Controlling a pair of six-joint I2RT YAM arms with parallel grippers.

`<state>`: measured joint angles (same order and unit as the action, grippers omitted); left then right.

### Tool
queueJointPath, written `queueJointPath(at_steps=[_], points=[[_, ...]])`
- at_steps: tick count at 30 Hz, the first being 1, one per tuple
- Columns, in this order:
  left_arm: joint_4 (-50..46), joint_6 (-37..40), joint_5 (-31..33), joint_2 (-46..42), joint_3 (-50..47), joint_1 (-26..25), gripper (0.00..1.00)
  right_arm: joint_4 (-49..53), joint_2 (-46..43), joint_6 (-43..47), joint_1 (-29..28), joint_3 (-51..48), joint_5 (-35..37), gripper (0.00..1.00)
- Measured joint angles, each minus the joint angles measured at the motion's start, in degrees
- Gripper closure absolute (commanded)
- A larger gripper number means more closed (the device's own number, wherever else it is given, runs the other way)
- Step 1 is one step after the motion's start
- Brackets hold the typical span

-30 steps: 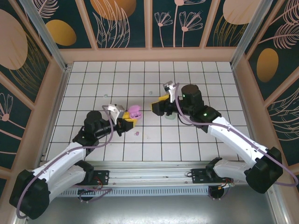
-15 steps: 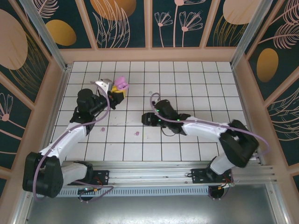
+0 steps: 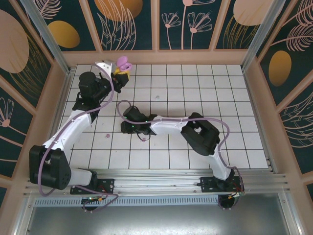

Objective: Insert the wireless bluetooth earbuds into the charging case

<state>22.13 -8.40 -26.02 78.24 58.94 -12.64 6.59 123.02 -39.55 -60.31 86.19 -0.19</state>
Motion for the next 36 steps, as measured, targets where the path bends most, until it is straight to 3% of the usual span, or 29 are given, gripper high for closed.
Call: queueJointPath(at_steps=[10,14,18,36], points=[[-3.19,0.0,0.39,3.85,2.99,0.0,0.98,9.09,9.11,1.66,-4.98,18.32,1.86,0.74],[-3.61,0.0,0.35,4.13,3.02,0.0,0.99,10.86,10.75,0.96,-5.6,20.68,1.64,0.74],[-3.63,0.0,0.11,4.22,2.99,0.0,0.98,12.85,13.0,-1.09,-5.77,23.21,1.64,0.63],[-4.63,1.29,-0.72,4.96,2.99,0.0,0.98,16.0,16.22,-3.34,-6.12,28.11,1.68,0.69]])
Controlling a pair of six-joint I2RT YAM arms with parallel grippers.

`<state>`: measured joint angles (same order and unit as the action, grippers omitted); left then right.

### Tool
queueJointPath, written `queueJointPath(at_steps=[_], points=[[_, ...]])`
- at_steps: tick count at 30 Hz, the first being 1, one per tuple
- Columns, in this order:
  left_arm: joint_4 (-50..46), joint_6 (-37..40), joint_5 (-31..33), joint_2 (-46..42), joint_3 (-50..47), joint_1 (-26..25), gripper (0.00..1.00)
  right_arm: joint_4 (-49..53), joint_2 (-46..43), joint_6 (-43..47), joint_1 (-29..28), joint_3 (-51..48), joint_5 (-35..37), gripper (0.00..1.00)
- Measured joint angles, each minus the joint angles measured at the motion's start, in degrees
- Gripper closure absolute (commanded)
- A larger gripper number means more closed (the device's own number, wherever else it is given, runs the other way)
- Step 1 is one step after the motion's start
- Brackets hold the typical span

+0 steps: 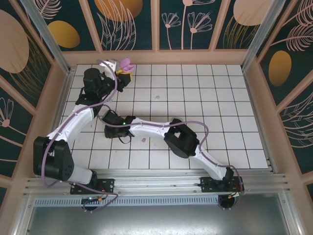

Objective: Insert the wireless bluetooth earbuds into the charging case

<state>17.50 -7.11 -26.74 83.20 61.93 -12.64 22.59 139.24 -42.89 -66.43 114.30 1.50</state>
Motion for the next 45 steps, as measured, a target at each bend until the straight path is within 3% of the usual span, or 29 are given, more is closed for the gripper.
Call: queueJointPath(at_steps=[9,19,33,38,45], points=[[-0.24,0.46,0.0,0.0,0.0,0.0,0.98,0.48,1.33,-0.09,-0.15,3.08,-0.02,0.7],[-1.31,1.42,0.02,-0.07,-0.48,0.0,0.98,3.34,3.78,-0.92,-1.36,5.77,-0.02,0.62],[-2.05,1.99,0.0,-1.4,-2.38,0.0,0.98,4.68,5.01,-1.4,-1.51,7.82,-0.02,0.62],[-2.23,1.99,0.0,-1.42,-2.38,0.0,0.98,4.87,5.35,-2.03,-1.49,8.37,-0.02,0.63],[-2.32,1.99,-0.22,-1.42,-2.4,0.0,0.97,5.55,5.6,-2.51,-1.25,8.59,0.0,0.73]])
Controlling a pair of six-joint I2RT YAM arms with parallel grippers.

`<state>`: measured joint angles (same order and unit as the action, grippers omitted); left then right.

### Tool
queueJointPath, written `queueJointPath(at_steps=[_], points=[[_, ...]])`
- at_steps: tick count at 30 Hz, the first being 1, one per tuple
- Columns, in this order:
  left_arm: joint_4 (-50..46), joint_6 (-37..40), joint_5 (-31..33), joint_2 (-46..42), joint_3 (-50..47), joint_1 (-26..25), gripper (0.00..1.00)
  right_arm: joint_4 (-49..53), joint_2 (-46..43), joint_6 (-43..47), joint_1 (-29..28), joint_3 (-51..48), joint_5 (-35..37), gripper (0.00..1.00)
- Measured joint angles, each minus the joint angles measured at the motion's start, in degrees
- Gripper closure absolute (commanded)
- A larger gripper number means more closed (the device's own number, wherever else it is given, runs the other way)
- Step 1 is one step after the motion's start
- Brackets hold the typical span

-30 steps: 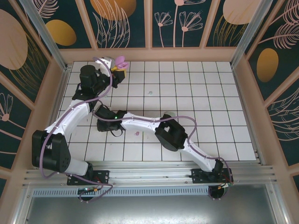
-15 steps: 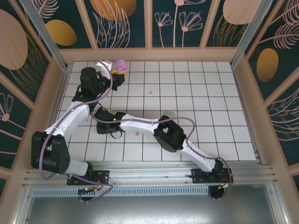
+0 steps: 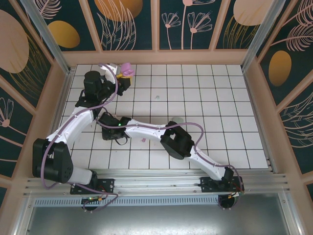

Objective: Insert the wireless bluetooth earbuds into the charging case

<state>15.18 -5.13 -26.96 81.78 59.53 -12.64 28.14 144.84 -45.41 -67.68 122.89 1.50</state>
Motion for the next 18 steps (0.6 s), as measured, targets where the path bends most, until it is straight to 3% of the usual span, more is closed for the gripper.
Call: queueJointPath(at_steps=[13,18], points=[[-0.28,0.63,0.0,-0.15,-1.16,0.0,0.97,0.17,0.02,1.25,0.2,0.13,-0.31,0.84],[-0.79,0.7,-0.22,-0.37,-1.16,0.0,0.97,-1.86,-3.19,2.12,0.44,-5.4,0.44,0.84]])
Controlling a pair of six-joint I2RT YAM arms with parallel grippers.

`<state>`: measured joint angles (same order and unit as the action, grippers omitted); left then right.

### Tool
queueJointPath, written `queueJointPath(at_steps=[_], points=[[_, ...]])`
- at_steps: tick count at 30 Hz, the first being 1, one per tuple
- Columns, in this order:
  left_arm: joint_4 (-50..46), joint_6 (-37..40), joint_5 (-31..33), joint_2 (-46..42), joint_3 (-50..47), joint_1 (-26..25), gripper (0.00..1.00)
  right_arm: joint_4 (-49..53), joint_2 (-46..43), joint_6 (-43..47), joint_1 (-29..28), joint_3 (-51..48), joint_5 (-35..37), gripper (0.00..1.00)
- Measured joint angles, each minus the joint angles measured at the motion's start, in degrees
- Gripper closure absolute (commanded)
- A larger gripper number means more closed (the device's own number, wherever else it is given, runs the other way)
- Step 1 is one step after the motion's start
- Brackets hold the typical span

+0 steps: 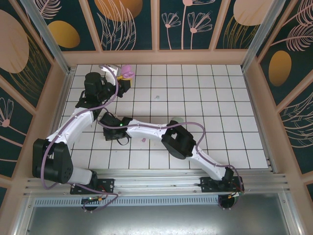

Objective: Insert the wireless bluetooth earbuds into the charging case

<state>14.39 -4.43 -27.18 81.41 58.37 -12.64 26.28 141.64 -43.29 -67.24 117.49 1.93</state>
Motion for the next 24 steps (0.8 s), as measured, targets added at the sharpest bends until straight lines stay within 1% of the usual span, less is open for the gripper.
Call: queueJointPath(at_steps=[7,13,18,24], points=[[-1.79,1.18,0.0,-2.21,-1.07,0.0,0.97,-0.15,-7.54,2.49,0.85,-10.51,3.1,0.84],[-2.19,1.42,-0.55,-4.9,-3.72,0.0,0.97,-1.66,-18.8,2.93,1.92,-23.96,5.05,0.84],[-0.92,1.27,-1.77,-7.45,-8.33,0.0,0.97,-3.23,-29.22,2.86,4.92,-34.73,5.79,0.84],[1.18,1.16,-4.28,-11.56,-14.43,0.0,0.96,-3.61,-40.15,2.89,9.66,-43.91,6.19,0.84]])
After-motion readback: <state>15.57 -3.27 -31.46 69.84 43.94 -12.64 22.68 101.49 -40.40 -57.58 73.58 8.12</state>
